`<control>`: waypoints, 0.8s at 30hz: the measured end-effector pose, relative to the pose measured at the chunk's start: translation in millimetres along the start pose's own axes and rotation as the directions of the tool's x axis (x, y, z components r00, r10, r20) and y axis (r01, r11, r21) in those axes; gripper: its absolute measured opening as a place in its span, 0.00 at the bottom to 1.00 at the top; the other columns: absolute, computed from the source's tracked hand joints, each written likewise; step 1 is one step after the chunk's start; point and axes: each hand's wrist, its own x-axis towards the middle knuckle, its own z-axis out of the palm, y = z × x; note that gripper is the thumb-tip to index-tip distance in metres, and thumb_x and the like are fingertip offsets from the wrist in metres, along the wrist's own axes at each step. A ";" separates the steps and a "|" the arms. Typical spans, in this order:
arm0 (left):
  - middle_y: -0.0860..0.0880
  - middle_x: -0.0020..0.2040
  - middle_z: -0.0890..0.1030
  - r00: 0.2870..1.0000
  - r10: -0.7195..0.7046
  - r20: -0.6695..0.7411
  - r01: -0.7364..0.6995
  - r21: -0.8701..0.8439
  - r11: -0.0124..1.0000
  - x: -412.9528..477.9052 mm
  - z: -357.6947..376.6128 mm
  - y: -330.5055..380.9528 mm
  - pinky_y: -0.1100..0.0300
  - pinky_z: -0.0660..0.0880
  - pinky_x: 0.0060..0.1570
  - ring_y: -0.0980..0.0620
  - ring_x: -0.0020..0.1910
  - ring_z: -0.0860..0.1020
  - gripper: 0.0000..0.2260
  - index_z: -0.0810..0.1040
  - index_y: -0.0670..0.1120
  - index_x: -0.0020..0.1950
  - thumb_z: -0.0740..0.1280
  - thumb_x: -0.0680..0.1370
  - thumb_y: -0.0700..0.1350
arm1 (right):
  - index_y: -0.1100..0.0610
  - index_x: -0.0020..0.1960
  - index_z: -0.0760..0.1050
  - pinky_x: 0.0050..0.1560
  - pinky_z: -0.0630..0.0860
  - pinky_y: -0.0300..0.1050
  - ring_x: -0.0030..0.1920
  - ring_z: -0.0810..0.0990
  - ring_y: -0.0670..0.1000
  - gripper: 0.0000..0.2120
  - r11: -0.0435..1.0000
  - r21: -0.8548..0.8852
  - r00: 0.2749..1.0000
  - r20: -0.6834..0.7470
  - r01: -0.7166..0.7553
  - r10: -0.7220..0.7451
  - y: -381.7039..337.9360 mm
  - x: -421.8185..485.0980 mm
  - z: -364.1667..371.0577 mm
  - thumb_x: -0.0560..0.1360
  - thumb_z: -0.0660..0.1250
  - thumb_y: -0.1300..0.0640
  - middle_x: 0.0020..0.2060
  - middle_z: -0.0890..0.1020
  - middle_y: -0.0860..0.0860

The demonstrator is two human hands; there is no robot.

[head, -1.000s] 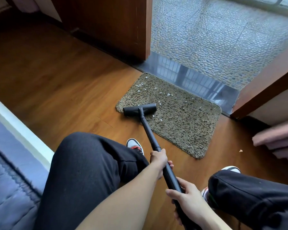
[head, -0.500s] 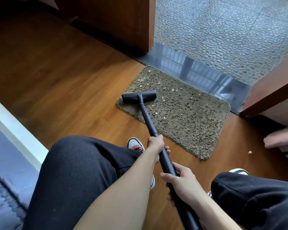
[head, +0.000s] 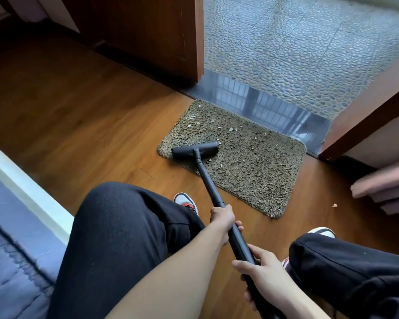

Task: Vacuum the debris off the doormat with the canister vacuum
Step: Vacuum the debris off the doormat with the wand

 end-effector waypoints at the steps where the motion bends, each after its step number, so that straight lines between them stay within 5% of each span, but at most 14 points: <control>1: 0.44 0.32 0.74 1.000 -0.002 0.001 0.002 0.004 1.000 -2.6 1.3 -4.2 0.62 0.75 0.25 0.49 0.22 0.73 0.17 0.70 0.37 0.67 0.58 0.83 0.48 | 0.48 0.66 0.74 0.24 0.74 0.42 0.25 0.78 0.56 0.19 1.000 0.004 1.000 0.000 -0.005 0.005 3.4 -3.9 -1.3 0.78 0.70 0.58 0.37 0.77 0.59; 10: 0.44 0.33 0.74 1.000 -0.022 0.001 0.022 -0.026 0.999 -14.0 6.7 -21.8 0.61 0.75 0.26 0.49 0.23 0.73 0.16 0.71 0.39 0.64 0.58 0.83 0.48 | 0.47 0.69 0.71 0.24 0.75 0.43 0.25 0.79 0.56 0.22 1.000 -0.029 1.000 -0.001 0.004 -0.004 19.2 -16.7 -4.3 0.78 0.70 0.58 0.35 0.77 0.58; 19: 0.45 0.34 0.71 1.000 -0.002 0.000 0.002 -0.106 0.994 18.8 -3.7 6.8 0.64 0.72 0.22 0.50 0.24 0.71 0.10 0.69 0.40 0.52 0.61 0.82 0.47 | 0.49 0.61 0.74 0.24 0.75 0.43 0.24 0.80 0.55 0.14 0.989 -0.130 0.997 -0.018 0.076 -0.080 -7.0 15.2 4.6 0.77 0.68 0.59 0.34 0.76 0.56; 24: 0.46 0.32 0.70 1.000 -0.004 0.025 0.009 -0.222 0.975 36.9 -15.6 31.0 0.65 0.71 0.21 0.52 0.20 0.70 0.10 0.69 0.41 0.55 0.63 0.83 0.48 | 0.52 0.60 0.75 0.24 0.75 0.42 0.24 0.79 0.53 0.10 0.989 -0.123 0.996 0.002 0.084 -0.084 -31.1 37.6 12.2 0.78 0.68 0.58 0.34 0.78 0.54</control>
